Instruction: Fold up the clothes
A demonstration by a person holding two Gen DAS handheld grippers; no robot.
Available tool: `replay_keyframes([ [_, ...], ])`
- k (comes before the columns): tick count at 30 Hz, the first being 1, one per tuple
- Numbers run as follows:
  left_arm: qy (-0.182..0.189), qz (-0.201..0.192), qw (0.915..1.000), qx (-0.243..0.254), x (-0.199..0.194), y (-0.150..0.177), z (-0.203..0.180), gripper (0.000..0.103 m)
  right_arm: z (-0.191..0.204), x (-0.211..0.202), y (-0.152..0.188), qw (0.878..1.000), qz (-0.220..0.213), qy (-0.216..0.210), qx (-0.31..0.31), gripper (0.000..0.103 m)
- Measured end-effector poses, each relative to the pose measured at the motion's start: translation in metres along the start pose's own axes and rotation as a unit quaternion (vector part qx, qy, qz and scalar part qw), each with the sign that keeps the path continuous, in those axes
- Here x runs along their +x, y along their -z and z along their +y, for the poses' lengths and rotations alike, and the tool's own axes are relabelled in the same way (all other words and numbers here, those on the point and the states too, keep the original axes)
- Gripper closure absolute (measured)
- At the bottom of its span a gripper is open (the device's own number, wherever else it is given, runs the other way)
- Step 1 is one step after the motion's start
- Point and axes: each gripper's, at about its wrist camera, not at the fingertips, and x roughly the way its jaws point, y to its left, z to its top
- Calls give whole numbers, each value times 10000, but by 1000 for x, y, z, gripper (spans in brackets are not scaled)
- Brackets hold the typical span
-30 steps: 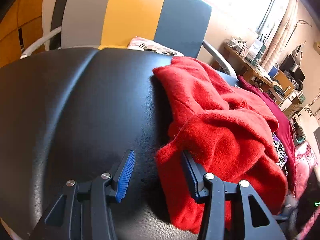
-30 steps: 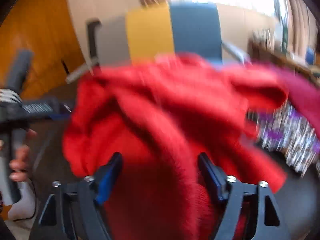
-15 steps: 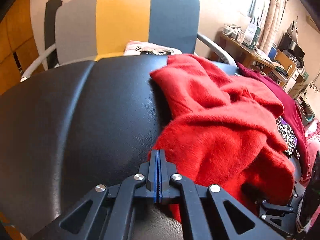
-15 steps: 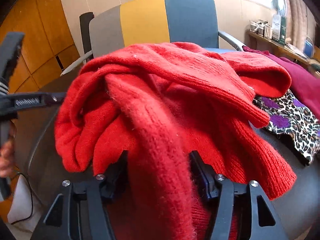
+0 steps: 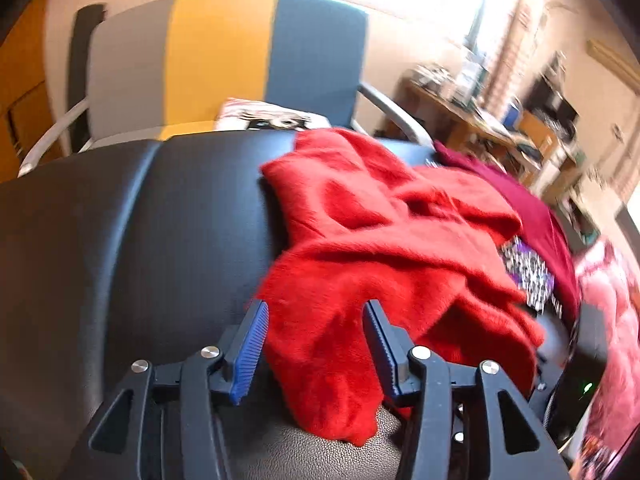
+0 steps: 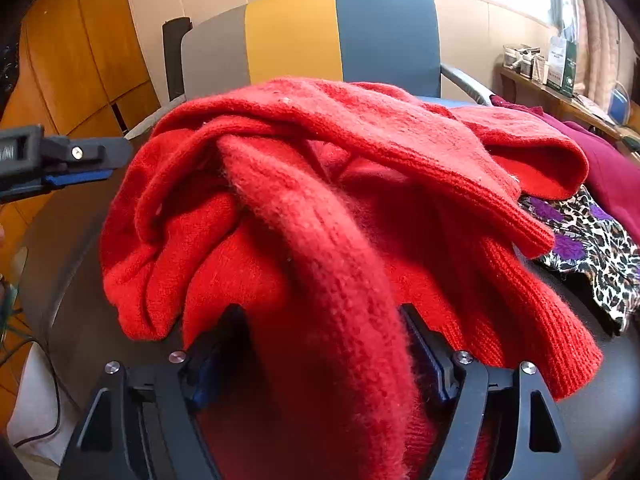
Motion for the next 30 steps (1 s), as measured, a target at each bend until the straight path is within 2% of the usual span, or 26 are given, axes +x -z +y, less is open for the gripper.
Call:
replay_keyframes([
  [3, -273, 207, 9986, 396, 26, 5, -10, 53, 0, -1, -1, 10000, -5, -5, -11, 24],
  [5, -316, 265, 9981, 455, 39, 9, -9, 70, -2, -1, -2, 10000, -10, -13, -23, 23],
  [6, -319, 349, 9981, 397, 45, 11, -6, 87, -3, -2, -2, 10000, -12, -18, -29, 22],
  [7, -273, 372, 9986, 260, 48, 12, -2, 90, -3, -2, -2, 10000, -17, -16, -39, 22],
  [10, -80, 266, 9996, -22, 37, 10, 6, 93, -4, -2, -2, 10000, -19, -19, -53, 21],
  [13, 41, -43, 9998, -178, 10, -1, 18, 93, -7, -2, -2, 10000, -2, -48, -25, 19],
  [17, 124, -444, 9978, -480, -33, -18, 49, 93, -7, -2, -4, 9999, 48, -89, -4, 11],
  [20, 144, -737, 9937, -835, -57, -28, 82, 93, -7, -4, -5, 9999, 99, -86, 49, 9],
  [23, 15, -934, 9848, -1466, -68, -29, 127, 93, -11, -10, -5, 9985, 140, -393, 360, 9],
  [25, -229, -929, 9764, -1938, -67, -23, 164, 93, -11, -15, -3, 9962, 121, -715, 474, 14],
  [26, -396, -884, 9740, -2046, -63, -19, 179, 93, -8, -18, -1, 9951, 100, -852, 493, 25],
  [27, -545, -703, 9726, -2148, -53, -11, 190, 93, -5, -17, 0, 9955, 117, -853, 402, 47],
  [28, -689, -496, 9706, -2253, -41, -4, 202, 93, 3, -15, 2, 9967, 117, -786, 167, 53],
  [30, -903, 38, 9624, -2561, -12, 15, 226, 91, 19, -12, 6, 9973, 113, -641, -329, 54],
])
